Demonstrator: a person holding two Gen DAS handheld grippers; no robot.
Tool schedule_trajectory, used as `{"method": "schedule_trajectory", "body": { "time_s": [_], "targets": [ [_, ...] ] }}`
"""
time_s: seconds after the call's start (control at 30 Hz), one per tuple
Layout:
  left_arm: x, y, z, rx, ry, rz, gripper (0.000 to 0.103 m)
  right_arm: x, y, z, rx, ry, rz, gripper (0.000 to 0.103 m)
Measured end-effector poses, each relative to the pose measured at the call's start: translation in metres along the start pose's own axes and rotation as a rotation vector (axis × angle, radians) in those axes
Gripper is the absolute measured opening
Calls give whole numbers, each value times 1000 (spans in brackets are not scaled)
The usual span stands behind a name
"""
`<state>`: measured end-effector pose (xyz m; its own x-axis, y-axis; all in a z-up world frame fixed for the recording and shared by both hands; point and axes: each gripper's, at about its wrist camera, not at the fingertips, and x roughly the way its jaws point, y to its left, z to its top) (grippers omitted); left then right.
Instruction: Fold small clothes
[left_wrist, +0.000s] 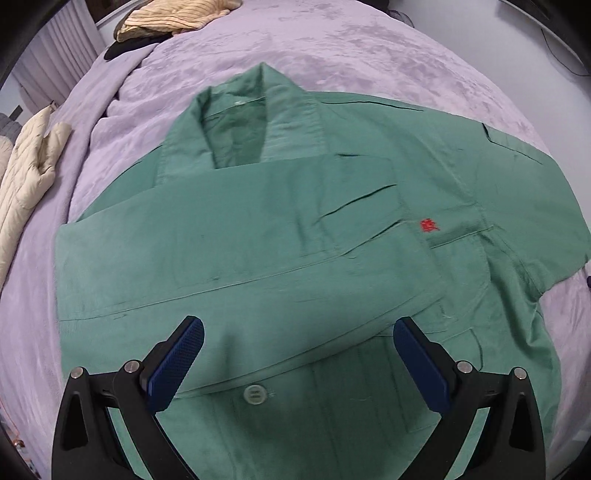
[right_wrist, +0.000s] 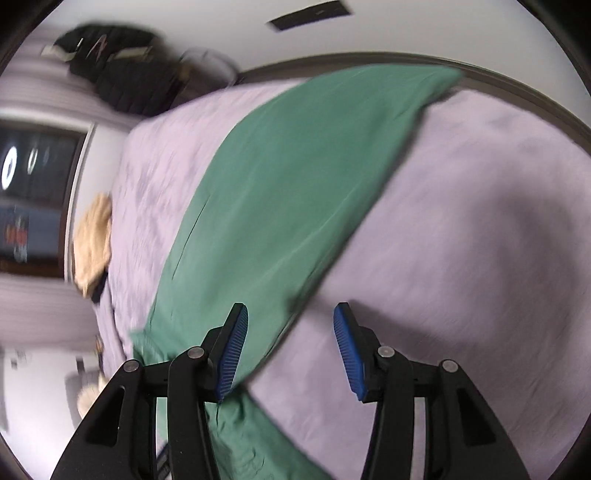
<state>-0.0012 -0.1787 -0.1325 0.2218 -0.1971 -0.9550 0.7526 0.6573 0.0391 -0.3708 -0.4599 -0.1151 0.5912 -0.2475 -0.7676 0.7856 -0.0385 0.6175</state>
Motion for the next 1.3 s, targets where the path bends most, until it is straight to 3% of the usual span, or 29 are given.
{"method": "schedule_trajectory", "body": {
  "time_s": [0.13,0.3,0.57,0.6,0.63,0.67,0.73,0.87,1.0,1.2,1.3],
  "targets": [
    [6,-30,2,26,11,-7,103,-10,-38,45,137,-84,57,53],
    [9,-49,1,34,19,-7,103,4,-58,85,230,-99,136,53],
    [15,-59,3,16,32,-4,103,19,-69,110,370,-135,312,54],
    [16,-59,3,13,33,-4,103,21,-69,109,388,-135,335,46],
    [16,-59,2,9,34,-6,103,22,-71,109,399,-134,356,22],
    [16,-59,2,4,36,-7,103,25,-70,110,405,-128,376,8],
    [16,-57,1,-5,39,-9,103,26,-68,109,398,-128,398,4],
    [19,-43,7,-17,33,-10,103,20,-47,107,310,-124,482,3],
    [15,-28,10,-40,16,-7,103,14,4,102,161,-80,599,3],
    [9,9,9,-97,-4,6,103,21,113,68,-135,50,713,3],
    [7,28,3,-130,-14,21,103,29,171,37,-324,125,712,4]
  ]
}}
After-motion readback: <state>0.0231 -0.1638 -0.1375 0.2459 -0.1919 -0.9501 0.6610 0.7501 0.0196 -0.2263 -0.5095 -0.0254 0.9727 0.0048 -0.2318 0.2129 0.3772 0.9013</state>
